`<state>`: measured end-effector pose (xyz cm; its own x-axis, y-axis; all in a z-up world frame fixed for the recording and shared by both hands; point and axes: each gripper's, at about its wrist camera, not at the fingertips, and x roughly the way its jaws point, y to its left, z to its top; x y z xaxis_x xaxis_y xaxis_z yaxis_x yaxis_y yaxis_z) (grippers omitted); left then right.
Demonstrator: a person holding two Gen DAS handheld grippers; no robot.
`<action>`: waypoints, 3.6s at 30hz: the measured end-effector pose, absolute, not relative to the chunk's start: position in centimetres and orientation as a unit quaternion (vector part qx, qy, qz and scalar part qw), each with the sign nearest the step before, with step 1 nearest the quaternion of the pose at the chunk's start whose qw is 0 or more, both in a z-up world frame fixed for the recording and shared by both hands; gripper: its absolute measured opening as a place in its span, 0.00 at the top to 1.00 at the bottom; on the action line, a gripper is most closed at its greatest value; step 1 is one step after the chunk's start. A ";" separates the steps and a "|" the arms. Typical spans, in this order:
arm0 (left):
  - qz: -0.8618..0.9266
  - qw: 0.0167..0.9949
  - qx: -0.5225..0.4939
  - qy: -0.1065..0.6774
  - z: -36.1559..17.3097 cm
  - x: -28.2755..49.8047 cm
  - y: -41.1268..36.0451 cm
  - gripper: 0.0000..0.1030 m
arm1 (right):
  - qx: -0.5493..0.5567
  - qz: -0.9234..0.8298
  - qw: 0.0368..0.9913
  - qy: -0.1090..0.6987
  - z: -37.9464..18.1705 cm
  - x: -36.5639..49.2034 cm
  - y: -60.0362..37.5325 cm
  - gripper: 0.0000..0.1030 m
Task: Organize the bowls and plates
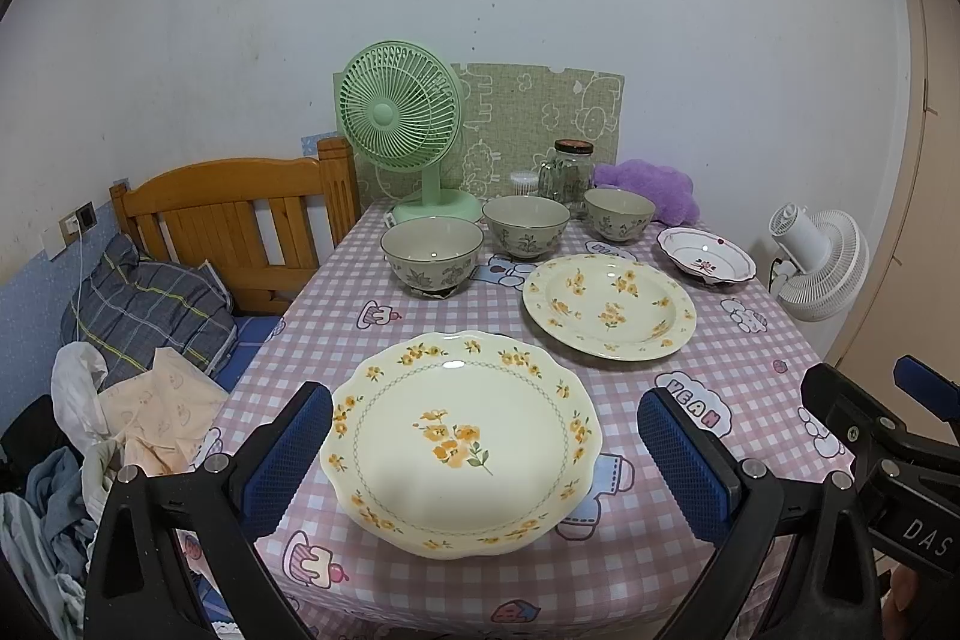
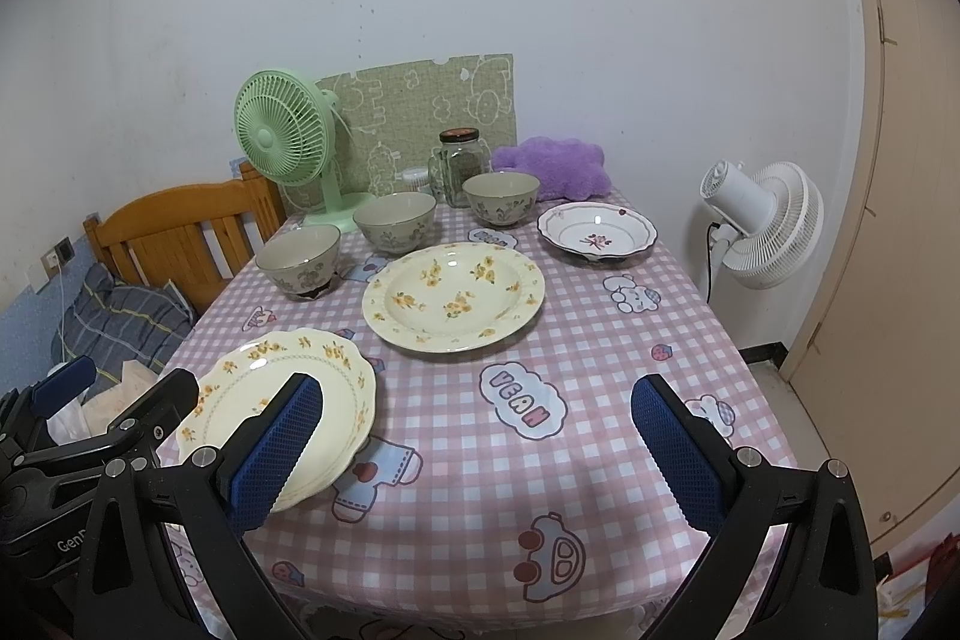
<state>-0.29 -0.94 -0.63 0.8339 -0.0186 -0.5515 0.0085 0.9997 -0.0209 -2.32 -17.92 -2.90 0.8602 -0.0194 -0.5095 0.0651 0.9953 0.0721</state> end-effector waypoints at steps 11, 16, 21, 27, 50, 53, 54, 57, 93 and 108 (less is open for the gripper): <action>0.002 0.956 -0.008 0.294 -0.7 0.4 0.8 0.01 | 0.040 -0.016 0.962 0.270 -3.4 -2.0 -17.3 0.00; 0.011 0.953 -0.004 0.303 -1.1 2.0 2.5 0.04 | 0.030 -0.001 0.959 0.283 -3.4 -0.4 -15.4 0.00; 0.013 0.944 -0.004 0.329 -2.5 4.9 4.7 0.06 | 0.025 0.004 0.952 0.305 -4.0 2.7 -13.0 0.00; 0.010 0.933 0.009 0.361 -4.5 8.4 6.9 0.08 | 0.028 0.000 0.940 0.339 -5.6 6.5 -10.3 0.00; -0.067 0.875 0.027 0.479 -14.4 15.9 9.3 0.23 | 0.055 -0.038 0.873 0.484 -15.6 14.8 -6.7 0.14; -0.072 0.873 0.024 0.481 -14.4 16.3 9.2 0.23 | 0.065 -0.039 0.868 0.491 -16.0 15.0 -6.9 0.17; -0.077 0.872 0.022 0.484 -14.5 16.5 9.2 0.24 | 0.069 -0.037 0.866 0.493 -16.2 15.1 -6.9 0.18; -0.099 0.866 0.021 0.489 -14.4 16.8 8.9 0.30 | 0.070 -0.038 0.861 0.503 -16.5 15.3 -6.8 0.29; -0.126 0.854 0.023 0.505 -10.3 14.4 0.2 0.29 | 0.076 -0.059 0.860 0.502 -11.7 12.2 -14.9 0.31; -0.135 0.850 0.031 0.507 -9.9 13.7 -8.7 0.29 | 0.087 -0.067 0.857 0.503 -10.9 10.8 -23.7 0.31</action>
<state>13.71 -8.68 -9.94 0.4485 -0.1985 -0.8715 0.2617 0.9615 -0.0843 10.75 -23.68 -10.91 0.4844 -0.0281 -0.8744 0.2031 0.9758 0.0812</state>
